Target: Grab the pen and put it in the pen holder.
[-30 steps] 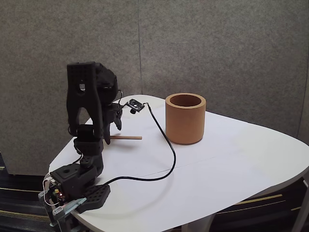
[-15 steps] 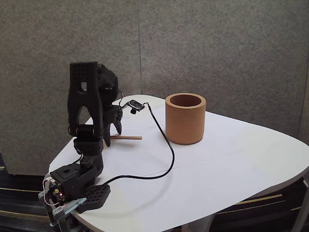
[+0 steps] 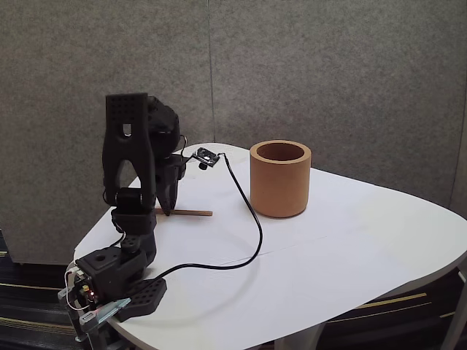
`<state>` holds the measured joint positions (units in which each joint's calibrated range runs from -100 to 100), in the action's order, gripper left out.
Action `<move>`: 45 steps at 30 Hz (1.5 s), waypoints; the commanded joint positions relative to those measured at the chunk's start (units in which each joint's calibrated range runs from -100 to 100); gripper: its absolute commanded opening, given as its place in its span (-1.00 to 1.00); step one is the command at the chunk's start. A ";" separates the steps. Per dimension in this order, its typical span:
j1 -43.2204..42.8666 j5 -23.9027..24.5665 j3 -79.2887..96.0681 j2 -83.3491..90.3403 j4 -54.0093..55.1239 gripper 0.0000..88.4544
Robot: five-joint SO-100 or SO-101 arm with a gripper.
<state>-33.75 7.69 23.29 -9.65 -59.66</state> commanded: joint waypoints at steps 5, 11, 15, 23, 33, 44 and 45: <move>-0.44 0.23 0.09 -0.31 -0.59 -0.99; -0.44 0.28 0.09 -0.31 -0.59 -0.99; -0.51 0.23 -0.09 -0.23 0.08 -0.99; -0.51 -0.24 -5.69 0.50 -0.59 -0.99; 0.22 -0.40 -27.17 3.27 -0.76 -0.99; 8.27 -8.56 -48.74 10.02 -3.81 -0.99; 9.30 -9.67 -48.92 10.75 -3.81 -0.99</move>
<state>-27.87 1.15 -20.58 -4.40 -63.31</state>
